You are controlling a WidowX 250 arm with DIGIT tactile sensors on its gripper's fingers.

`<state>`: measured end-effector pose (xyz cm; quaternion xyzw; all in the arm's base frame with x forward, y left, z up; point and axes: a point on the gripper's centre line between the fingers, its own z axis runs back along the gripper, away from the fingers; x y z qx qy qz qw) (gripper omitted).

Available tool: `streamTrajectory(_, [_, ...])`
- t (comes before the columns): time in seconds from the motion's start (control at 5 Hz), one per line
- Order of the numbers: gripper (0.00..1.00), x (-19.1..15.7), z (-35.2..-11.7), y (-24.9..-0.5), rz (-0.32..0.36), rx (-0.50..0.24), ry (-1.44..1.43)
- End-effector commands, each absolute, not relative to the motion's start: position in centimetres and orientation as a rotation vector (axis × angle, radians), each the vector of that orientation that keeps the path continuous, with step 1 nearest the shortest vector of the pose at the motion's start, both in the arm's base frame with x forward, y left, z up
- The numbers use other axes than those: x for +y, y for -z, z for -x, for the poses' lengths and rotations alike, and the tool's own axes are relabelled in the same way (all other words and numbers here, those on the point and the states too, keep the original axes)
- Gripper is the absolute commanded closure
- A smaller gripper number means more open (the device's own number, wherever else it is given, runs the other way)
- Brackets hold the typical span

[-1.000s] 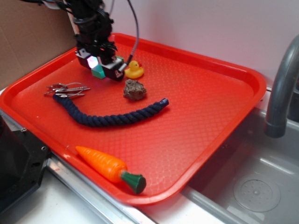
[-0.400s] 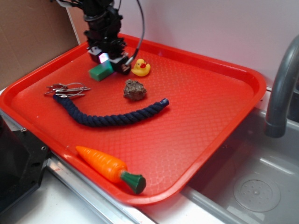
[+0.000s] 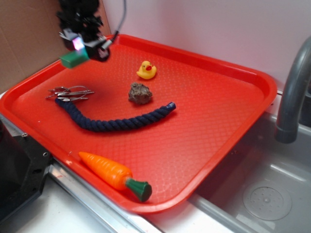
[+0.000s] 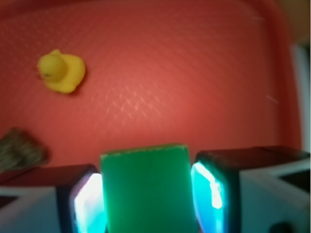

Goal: Grab the green block.

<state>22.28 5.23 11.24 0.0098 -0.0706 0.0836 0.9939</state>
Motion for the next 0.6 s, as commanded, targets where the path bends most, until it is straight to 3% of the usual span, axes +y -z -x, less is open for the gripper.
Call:
streamTrajectory(0.0, [1.0,1.4,-21.2,-19.6,0.046,-0.249,-0.172])
streamTrajectory(0.4, [1.0,-1.5,-20.6,-20.7,0.048,-0.224,-0.101])
